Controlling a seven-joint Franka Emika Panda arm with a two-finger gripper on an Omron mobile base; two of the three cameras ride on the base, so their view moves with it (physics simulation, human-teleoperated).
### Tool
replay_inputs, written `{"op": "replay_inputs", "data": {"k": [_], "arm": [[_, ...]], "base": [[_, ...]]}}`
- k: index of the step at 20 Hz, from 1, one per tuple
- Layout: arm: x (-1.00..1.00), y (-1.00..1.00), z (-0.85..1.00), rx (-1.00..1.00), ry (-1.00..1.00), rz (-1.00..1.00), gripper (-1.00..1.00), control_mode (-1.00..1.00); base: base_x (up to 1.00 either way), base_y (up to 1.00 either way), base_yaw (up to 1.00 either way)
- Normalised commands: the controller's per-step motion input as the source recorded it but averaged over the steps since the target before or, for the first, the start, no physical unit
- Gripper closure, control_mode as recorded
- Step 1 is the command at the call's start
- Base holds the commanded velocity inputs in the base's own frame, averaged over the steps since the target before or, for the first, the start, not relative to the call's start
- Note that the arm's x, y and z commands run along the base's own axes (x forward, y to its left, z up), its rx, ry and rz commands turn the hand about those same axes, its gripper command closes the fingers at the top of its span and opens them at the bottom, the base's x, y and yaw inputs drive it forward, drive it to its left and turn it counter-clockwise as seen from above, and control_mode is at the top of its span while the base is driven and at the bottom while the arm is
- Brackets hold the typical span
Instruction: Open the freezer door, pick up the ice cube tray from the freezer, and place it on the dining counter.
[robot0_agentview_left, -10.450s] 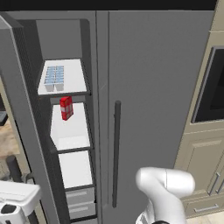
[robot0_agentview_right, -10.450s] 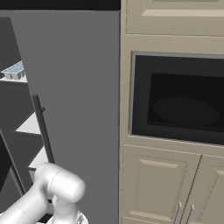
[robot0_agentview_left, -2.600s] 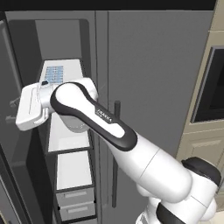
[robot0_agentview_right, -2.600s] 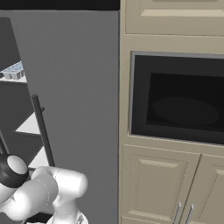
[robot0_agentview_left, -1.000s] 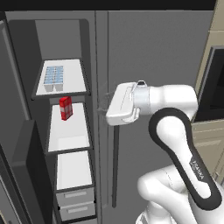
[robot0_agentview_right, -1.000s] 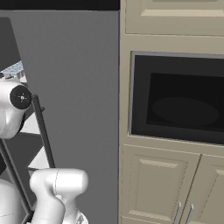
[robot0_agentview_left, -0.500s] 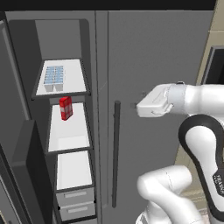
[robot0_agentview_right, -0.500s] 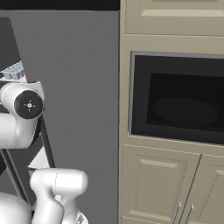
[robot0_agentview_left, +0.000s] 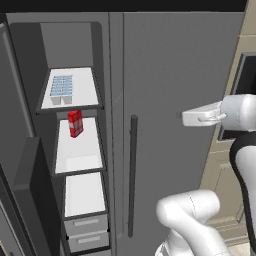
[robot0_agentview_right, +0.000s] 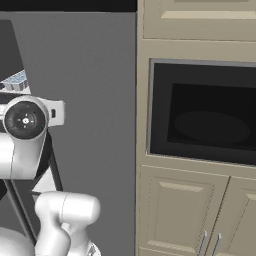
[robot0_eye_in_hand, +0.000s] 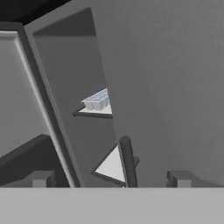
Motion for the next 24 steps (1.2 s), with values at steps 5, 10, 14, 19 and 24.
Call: {"op": "replay_inputs", "data": {"k": [5, 10, 14, 19, 24], "arm": [[-0.13, -0.29, 0.0, -0.02, 0.11, -0.24, -1.0, -1.0], [-0.04, -0.12, 0.0, -0.04, 0.06, -0.22, -1.0, -1.0], [-0.01, -0.09, 0.0, -0.1, 0.02, -0.13, -1.0, -1.0], [-0.1, -0.25, 0.0, -0.14, 0.03, -0.14, -1.0, -1.0], [-0.05, -0.2, 0.0, -0.12, 0.03, -0.12, -1.0, -1.0]], "base": [[0.0, 0.0, 0.0], [0.0, 0.0, 0.0], [0.0, 0.0, 0.0], [0.0, 0.0, 0.0], [0.0, 0.0, 0.0]]}}
